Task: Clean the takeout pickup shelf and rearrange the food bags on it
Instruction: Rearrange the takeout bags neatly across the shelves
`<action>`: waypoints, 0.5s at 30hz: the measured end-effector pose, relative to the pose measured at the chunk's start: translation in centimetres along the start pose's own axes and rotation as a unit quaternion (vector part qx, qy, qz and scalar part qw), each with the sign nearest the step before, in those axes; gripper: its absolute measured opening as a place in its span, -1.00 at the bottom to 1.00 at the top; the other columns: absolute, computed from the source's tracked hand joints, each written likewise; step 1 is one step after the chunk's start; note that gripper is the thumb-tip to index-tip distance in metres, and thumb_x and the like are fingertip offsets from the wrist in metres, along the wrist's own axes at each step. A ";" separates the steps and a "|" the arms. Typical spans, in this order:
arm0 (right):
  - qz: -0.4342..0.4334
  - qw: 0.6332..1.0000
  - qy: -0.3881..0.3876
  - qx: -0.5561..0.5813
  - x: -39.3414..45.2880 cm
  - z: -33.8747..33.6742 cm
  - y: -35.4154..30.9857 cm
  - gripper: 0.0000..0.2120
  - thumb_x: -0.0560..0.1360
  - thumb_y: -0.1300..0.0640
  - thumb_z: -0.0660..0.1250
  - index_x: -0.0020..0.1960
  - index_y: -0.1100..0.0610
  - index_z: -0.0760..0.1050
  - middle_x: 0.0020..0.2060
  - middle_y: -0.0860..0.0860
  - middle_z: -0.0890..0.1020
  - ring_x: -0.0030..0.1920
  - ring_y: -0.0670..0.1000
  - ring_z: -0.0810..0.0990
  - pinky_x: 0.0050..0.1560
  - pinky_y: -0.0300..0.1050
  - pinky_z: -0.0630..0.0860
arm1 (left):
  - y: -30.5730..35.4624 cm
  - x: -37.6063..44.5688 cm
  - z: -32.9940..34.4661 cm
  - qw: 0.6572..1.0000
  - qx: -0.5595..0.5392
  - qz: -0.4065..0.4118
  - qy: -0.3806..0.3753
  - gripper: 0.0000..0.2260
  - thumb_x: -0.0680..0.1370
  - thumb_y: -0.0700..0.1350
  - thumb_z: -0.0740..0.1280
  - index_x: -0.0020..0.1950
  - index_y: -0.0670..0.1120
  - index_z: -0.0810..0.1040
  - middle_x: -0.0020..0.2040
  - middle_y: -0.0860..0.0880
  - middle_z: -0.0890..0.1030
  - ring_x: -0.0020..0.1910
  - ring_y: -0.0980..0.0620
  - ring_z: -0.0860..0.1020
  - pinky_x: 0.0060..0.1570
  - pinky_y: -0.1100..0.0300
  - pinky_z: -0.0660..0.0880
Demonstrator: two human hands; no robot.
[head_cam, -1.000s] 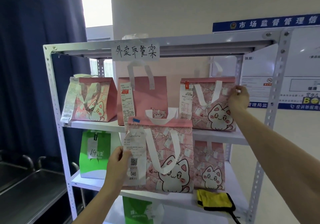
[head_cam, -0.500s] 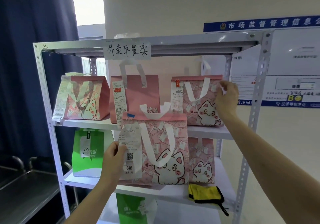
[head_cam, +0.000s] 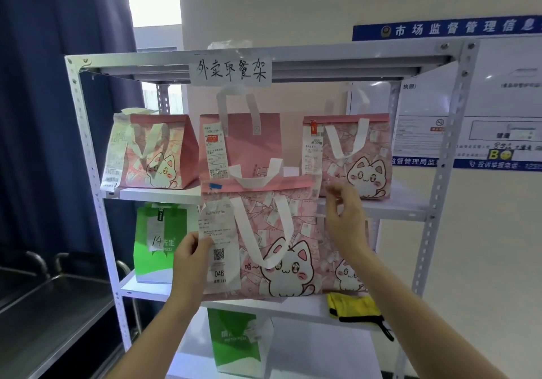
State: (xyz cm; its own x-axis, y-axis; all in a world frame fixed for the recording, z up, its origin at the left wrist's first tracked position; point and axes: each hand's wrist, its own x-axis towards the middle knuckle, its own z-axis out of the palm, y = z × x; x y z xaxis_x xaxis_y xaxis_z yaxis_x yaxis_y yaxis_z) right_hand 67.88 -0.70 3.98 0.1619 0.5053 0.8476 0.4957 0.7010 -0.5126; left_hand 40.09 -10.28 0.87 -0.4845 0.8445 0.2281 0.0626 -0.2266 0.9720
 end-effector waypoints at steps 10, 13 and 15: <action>0.110 0.993 -0.034 0.021 -10.8 10.5 -7.0 -0.80 0.66 0.28 0.24 0.11 0.10 0.62 -0.09 -0.09 0.65 -0.10 -0.06 0.60 -0.10 -0.11 0.54 | -2.9 2.8 -12.4 0.999 0.027 -0.025 -0.018 -0.87 0.62 -0.21 0.26 0.03 -0.27 0.53 -0.07 -0.16 0.67 -0.12 -0.06 0.62 -0.16 0.04 0.57; 0.131 0.991 -0.031 0.026 -13.8 13.5 -9.8 -0.79 0.65 0.31 0.24 0.06 0.10 0.62 -0.13 -0.12 0.65 -0.13 -0.14 0.57 -0.12 -0.28 0.46 | -4.1 3.7 -16.7 0.998 0.039 -0.040 -0.024 -0.87 0.62 -0.19 0.26 0.02 -0.23 0.54 -0.04 -0.18 0.67 -0.06 -0.14 0.64 -0.09 -0.04 0.58; 0.154 0.987 -0.038 0.029 -15.8 15.5 -11.0 -0.78 0.65 0.32 0.23 0.06 0.10 0.62 -0.10 -0.13 0.66 -0.09 -0.14 0.59 -0.10 -0.24 0.50 | -5.2 4.2 -19.4 0.997 0.051 -0.046 -0.024 -0.85 0.62 -0.18 0.26 0.01 -0.26 0.53 -0.04 -0.20 0.66 -0.07 -0.15 0.64 -0.10 -0.05 0.57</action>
State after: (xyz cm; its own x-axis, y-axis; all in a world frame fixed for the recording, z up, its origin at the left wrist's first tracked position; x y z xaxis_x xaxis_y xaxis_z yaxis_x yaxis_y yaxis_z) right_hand 46.65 -8.61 -5.87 0.2326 0.7336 0.6385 0.3821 0.5348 -0.7537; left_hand 20.81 -14.93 -4.30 -0.4507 0.8819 0.1379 0.1091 -0.0989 0.9891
